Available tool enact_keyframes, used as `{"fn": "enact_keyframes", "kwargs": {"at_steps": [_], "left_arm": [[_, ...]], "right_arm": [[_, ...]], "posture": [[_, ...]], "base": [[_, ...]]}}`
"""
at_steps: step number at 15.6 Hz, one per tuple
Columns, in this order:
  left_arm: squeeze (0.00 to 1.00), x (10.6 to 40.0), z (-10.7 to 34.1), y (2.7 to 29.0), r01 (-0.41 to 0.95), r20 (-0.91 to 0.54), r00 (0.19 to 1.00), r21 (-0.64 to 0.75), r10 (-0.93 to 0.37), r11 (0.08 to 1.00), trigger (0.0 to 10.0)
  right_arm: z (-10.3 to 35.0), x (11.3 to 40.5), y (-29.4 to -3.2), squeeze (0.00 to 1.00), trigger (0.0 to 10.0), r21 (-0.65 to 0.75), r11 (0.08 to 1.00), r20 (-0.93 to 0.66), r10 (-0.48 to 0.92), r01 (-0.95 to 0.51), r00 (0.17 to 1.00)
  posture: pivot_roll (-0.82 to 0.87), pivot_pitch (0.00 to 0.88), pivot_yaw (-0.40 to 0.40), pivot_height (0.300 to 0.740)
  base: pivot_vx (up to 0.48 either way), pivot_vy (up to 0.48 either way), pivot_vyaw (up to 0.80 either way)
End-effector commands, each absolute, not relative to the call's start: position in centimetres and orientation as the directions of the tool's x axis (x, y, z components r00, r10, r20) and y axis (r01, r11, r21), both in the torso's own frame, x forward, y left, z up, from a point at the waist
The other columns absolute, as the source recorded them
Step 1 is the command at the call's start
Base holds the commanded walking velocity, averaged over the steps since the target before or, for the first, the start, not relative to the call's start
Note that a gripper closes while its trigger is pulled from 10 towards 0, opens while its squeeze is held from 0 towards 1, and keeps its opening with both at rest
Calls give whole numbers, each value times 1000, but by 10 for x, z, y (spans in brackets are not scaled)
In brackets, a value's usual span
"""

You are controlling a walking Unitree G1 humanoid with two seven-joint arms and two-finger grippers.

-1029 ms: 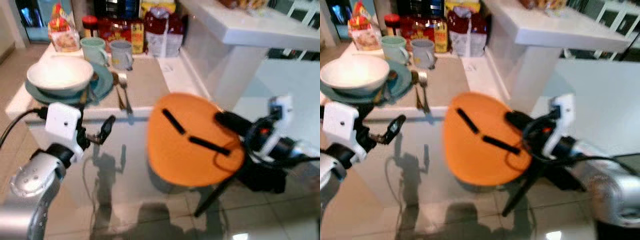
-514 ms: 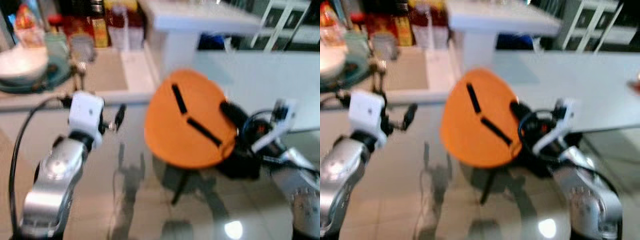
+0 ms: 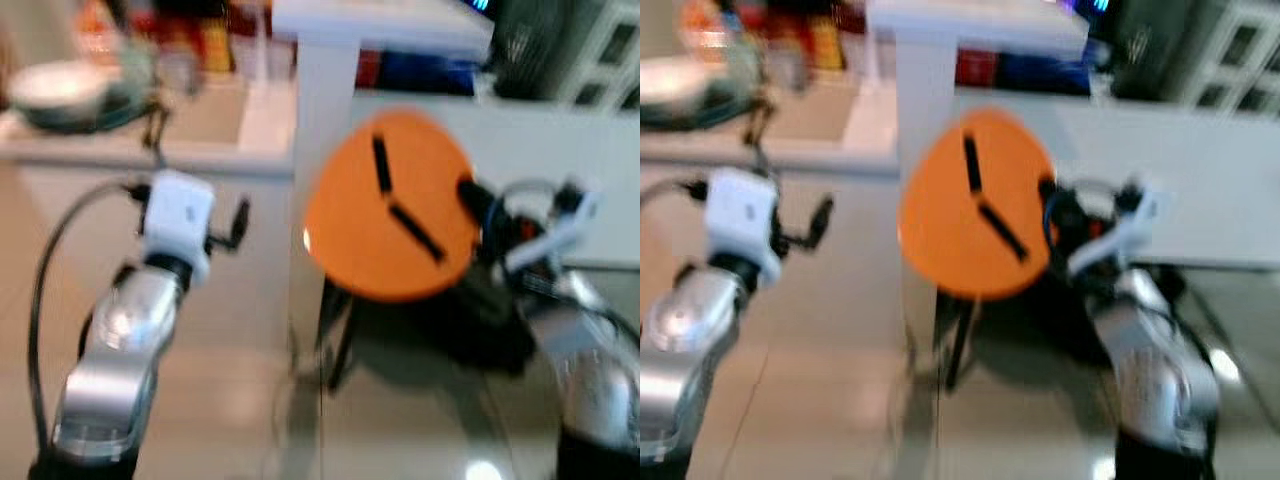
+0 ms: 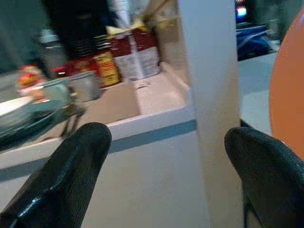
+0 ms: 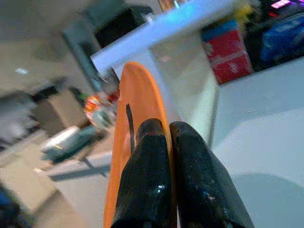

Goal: Setting the table

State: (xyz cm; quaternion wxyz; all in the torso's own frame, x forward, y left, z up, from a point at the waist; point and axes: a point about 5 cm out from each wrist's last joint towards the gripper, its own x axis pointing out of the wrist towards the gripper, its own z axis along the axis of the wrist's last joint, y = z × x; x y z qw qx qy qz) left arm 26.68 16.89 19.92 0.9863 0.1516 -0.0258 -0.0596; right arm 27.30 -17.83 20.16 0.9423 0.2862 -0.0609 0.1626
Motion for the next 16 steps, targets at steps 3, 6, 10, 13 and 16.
{"fn": "enact_keyframes", "kwargs": {"at_steps": [3,6,10,13,16], "left_arm": [[0,273,200,164,96,38,993,303,-112,948,10000],[0,273,200,164,85,37,994,300,-100,950,10000],[0,273,199,164,78,36,995,297,-93,952,10000],[0,274,198,163,77,35,995,293,-91,953,10000],[0,276,198,163,70,35,996,293,-84,954,10000]], "right_arm": [[209,283,-201,0,10000,574,783,223,129,-237,966],[212,289,-201,0,10000,591,772,222,123,-234,967],[210,293,-202,0,10000,622,756,193,106,-205,975],[205,299,-210,0,10000,661,740,139,42,-124,989],[207,302,-212,0,10000,696,708,144,22,-117,989]], "posture": [[-34,0,-46,740],[-35,0,-53,740],[-37,0,-54,740],[-42,1,-53,740],[-44,7,-52,740]], "base": [[0,-480,800],[0,-480,200],[0,-480,0],[0,-480,0],[0,-480,0]]}}
